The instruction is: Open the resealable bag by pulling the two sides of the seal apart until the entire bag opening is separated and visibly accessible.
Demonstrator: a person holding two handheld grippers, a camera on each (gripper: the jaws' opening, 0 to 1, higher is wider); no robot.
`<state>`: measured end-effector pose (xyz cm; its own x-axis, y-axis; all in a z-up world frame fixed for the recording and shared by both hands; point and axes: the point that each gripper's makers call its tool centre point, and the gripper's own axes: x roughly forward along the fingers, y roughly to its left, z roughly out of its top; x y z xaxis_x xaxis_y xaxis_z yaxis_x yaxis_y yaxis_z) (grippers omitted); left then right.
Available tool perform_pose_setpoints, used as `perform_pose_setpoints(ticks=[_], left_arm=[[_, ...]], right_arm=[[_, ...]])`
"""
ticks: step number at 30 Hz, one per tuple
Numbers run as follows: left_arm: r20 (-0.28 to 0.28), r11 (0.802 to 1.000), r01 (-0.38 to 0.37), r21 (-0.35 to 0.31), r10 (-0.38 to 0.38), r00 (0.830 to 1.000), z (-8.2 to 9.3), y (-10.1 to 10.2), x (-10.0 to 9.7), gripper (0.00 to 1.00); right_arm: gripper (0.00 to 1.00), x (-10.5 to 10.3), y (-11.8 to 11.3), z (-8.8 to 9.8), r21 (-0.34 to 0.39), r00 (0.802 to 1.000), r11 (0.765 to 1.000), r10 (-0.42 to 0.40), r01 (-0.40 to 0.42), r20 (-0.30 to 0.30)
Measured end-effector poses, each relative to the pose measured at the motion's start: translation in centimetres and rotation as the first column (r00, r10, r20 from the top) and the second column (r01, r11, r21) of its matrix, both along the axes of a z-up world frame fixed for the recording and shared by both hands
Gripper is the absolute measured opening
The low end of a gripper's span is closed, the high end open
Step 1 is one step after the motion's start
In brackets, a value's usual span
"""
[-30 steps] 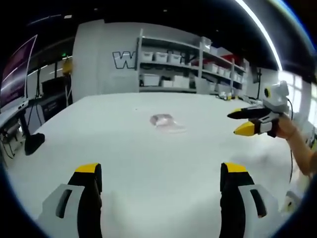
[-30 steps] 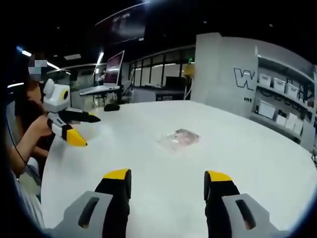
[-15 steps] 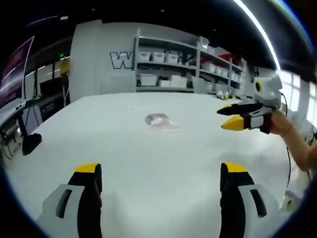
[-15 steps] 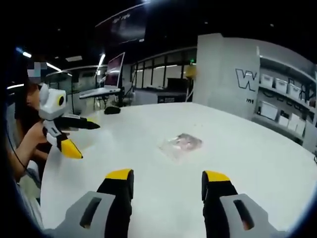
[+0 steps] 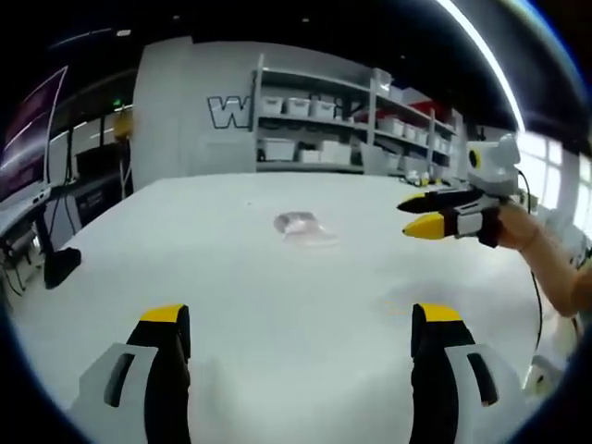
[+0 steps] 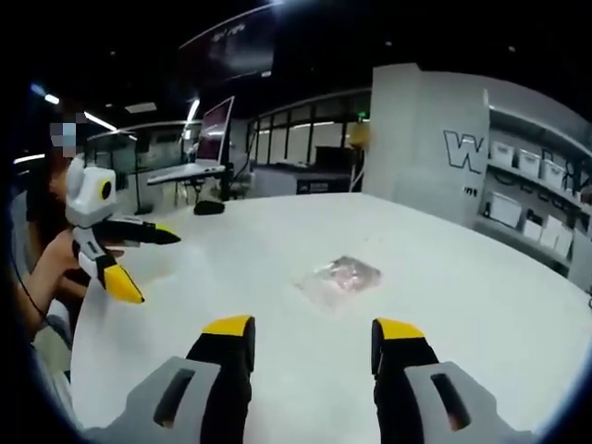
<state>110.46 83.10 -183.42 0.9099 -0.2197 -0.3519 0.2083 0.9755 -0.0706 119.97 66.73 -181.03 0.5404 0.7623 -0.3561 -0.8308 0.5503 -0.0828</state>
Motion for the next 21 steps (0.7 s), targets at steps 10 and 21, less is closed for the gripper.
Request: perform_pose_setpoints(ticks=[10, 21], left_arm=[[-0.001, 1.000, 0.001, -0.001, -0.001, 1.000, -0.1, 0.0, -0.1, 1.00], [-0.001, 1.000, 0.000, 0.005, 0.000, 1.000, 0.0, 0.2, -0.1, 1.00]], right_arm=[[0.46, 1.0, 0.3, 0.4, 0.005, 1.000, 1.000, -0.006, 0.006, 0.011], [0.41, 1.7, 1.2, -0.1, -0.020, 1.000, 1.000, 0.006, -0.006, 0.022]])
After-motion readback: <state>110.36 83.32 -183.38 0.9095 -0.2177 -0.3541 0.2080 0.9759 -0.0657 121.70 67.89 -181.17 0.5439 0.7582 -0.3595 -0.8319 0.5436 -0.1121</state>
